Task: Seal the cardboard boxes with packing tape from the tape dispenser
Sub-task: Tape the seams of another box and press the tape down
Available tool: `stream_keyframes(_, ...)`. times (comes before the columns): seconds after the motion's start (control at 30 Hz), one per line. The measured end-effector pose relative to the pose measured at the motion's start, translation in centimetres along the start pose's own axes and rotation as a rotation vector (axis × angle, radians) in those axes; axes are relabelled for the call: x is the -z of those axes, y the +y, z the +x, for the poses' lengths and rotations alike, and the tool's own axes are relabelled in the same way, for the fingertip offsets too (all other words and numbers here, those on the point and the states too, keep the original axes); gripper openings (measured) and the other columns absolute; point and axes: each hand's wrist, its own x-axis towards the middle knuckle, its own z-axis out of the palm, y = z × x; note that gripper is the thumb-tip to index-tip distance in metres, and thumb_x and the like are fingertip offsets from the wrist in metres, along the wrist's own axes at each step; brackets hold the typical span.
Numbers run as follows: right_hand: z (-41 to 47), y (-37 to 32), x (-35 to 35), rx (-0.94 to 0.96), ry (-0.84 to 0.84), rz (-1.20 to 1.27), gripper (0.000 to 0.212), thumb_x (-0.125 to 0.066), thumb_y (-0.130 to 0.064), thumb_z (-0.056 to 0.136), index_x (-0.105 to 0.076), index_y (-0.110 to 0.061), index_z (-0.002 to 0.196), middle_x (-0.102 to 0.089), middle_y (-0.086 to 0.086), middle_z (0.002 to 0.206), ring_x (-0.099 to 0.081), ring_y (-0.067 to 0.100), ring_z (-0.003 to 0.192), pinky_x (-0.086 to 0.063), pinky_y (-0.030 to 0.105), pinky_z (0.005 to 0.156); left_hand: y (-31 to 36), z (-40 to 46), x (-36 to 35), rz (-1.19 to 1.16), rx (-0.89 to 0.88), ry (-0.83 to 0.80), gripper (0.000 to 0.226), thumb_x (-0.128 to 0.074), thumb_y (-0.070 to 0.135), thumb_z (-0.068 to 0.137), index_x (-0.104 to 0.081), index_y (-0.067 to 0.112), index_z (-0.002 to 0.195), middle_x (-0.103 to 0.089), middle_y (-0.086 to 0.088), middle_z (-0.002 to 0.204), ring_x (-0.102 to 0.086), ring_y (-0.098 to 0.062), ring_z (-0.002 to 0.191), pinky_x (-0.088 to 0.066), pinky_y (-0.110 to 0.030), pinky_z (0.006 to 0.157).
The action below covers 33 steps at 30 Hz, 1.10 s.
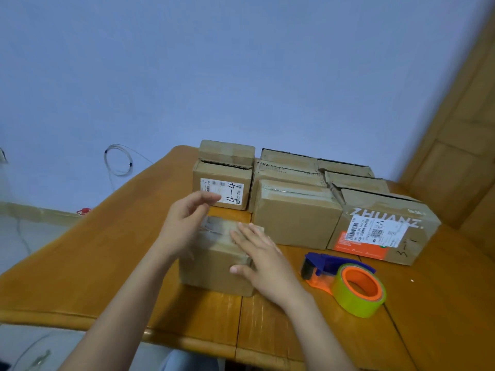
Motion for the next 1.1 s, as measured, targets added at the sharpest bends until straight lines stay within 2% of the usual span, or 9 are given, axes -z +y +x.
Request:
stream_keyframes(0.07,-0.5,0.2,0.3,-0.02,0.02,0.004,0.07,-0.056,-0.038,0.093,-0.017,-0.036,0.15,-0.004,-0.019,0.158,0.006,0.0,0.144,-0.001,0.031,0.117,-1.1,-1.1,1.2,0.211,-0.027,-0.047,0.028,-0.045,0.032,0.094,-0.067,0.027,0.111,-0.063,0.013,0.119,-0.055,-0.001,0.106,-0.045,-0.024,0.086)
stream_keyframes(0.17,-1.1,0.4,0.9,-0.052,0.027,0.027,0.069,-0.056,-0.033,0.094,-0.017,-0.036,0.15,-0.005,-0.02,0.158,0.005,-0.005,0.141,-0.011,0.032,0.117,-2.0,-2.6,1.7,0.41,-0.104,-0.229,0.062,-0.036,0.067,0.081,-0.057,0.032,0.127,-0.049,0.02,0.135,-0.039,0.002,0.128,-0.037,-0.032,0.106)
stream_keyframes(0.27,-1.7,0.3,1.4,-0.074,0.035,-0.014,0.068,-0.055,-0.028,0.095,-0.018,-0.032,0.152,-0.007,-0.017,0.158,0.004,-0.006,0.14,-0.015,0.03,0.117,-1.7,-3.0,1.0,0.503,-0.197,-0.324,0.08,-0.036,0.08,0.074,-0.049,0.031,0.136,-0.033,0.024,0.145,-0.02,0.006,0.139,-0.022,-0.024,0.111)
stream_keyframes(0.4,-2.1,0.5,2.0,-0.098,0.064,-0.091,0.065,-0.055,-0.023,0.095,-0.023,-0.026,0.152,-0.015,-0.011,0.159,-0.007,0.004,0.145,-0.01,0.027,0.117,-1.9,-2.6,0.0,0.57,-0.214,-0.413,0.095,-0.02,0.09,0.069,-0.05,0.03,0.136,-0.034,0.028,0.139,-0.016,0.004,0.14,-0.024,-0.025,0.109)
stream_keyframes(0.5,-2.3,0.7,2.0,-0.115,0.104,-0.096,0.063,-0.057,-0.023,0.094,-0.028,-0.025,0.15,-0.022,-0.009,0.158,-0.011,0.005,0.145,-0.008,0.027,0.118,-2.7,-2.8,-0.7,0.562,-0.199,-0.435,0.1,-0.014,0.092,0.067,-0.047,0.029,0.138,-0.031,0.025,0.141,-0.013,0.003,0.14,-0.022,-0.027,0.113)
stream_keyframes(0.6,-2.5,0.1,1.3,-0.098,0.121,-0.117,0.063,-0.057,-0.025,0.094,-0.029,-0.025,0.15,-0.023,-0.008,0.157,-0.013,0.006,0.145,-0.003,0.028,0.118,-3.7,-3.5,-0.6,0.531,-0.204,-0.389,0.096,-0.014,0.09,0.07,-0.048,0.029,0.136,-0.032,0.025,0.142,-0.012,0.005,0.141,-0.02,-0.02,0.11)
stream_keyframes(0.77,-2.3,-0.7,0.4,-0.111,0.179,-0.102,0.066,-0.061,-0.032,0.092,-0.03,-0.025,0.149,-0.024,-0.008,0.157,-0.014,0.008,0.145,0.002,0.026,0.115,-4.4,-4.3,-0.4,0.516,-0.217,-0.306,0.079,-0.015,0.086,0.077,-0.049,0.037,0.129,-0.037,0.029,0.14,-0.013,0.012,0.139,-0.032,-0.02,0.101)
stream_keyframes(0.97,-1.1,-1.1,0.0,-0.131,0.193,-0.063,0.062,-0.062,-0.027,0.091,-0.036,-0.024,0.147,-0.029,-0.006,0.155,-0.018,0.009,0.145,-0.005,0.029,0.118,-3.3,-3.9,0.1,0.619,-0.18,-0.284,0.085,-0.018,0.081,0.074,-0.054,0.029,0.13,-0.035,0.029,0.138,-0.017,0.008,0.136,-0.044,-0.031,0.094)
stream_keyframes(1.1,-0.8,-1.1,-0.2,-0.139,0.192,-0.054,0.061,-0.061,-0.026,0.091,-0.036,-0.025,0.147,-0.029,-0.008,0.155,-0.017,0.008,0.144,-0.005,0.028,0.118,-1.6,-3.2,0.5,0.799,-0.18,-0.364,0.09,-0.014,0.078,0.067,-0.052,0.028,0.131,-0.044,0.019,0.142,-0.025,0.004,0.136,-0.043,-0.027,0.094)
